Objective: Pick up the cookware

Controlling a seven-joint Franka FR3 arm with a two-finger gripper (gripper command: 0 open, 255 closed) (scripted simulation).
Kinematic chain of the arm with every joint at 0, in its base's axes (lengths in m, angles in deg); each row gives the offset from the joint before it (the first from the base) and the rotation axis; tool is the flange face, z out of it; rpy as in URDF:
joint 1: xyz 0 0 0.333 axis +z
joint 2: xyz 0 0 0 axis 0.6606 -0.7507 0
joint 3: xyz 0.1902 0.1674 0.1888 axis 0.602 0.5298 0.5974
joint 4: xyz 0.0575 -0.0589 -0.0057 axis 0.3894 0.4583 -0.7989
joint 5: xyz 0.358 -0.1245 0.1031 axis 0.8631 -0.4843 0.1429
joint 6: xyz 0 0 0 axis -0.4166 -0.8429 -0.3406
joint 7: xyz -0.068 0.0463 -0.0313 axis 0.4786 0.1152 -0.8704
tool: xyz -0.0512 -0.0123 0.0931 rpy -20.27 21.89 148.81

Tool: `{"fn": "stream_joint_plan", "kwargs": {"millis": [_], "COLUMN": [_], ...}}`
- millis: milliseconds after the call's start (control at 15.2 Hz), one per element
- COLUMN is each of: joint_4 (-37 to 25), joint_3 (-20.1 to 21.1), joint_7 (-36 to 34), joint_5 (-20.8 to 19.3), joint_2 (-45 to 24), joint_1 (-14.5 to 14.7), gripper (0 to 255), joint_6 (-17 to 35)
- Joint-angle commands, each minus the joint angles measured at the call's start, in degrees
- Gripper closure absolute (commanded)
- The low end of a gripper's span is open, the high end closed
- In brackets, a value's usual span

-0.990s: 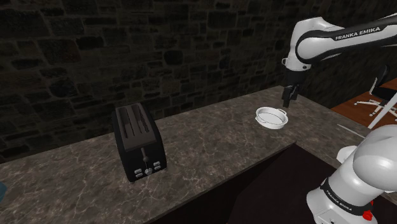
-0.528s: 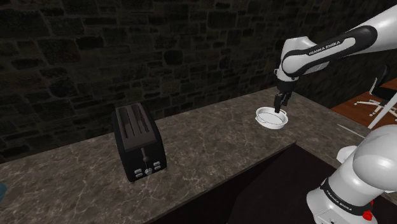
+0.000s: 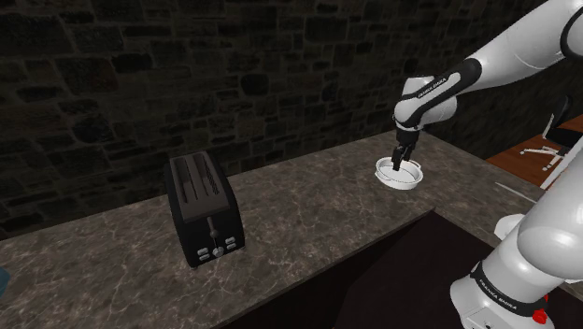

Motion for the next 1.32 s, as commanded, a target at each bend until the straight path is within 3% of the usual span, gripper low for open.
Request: {"fn": "stream_joint_plan", "kwargs": {"millis": [0, 660, 1254], "joint_4": [-2.2, -19.4, -20.6], "joint_3": [-0.2, 4.5, 6.3], "joint_7": [2.8, 13.8, 14.7], "joint_5": [2.6, 14.0, 15.7], "joint_2": [-4.9, -28.4, -33.5], "joint_1": [-0.7, -8.4, -9.7], "gripper": [0, 0, 0], "joint_6": [2.7, 9.1, 12.9]}}
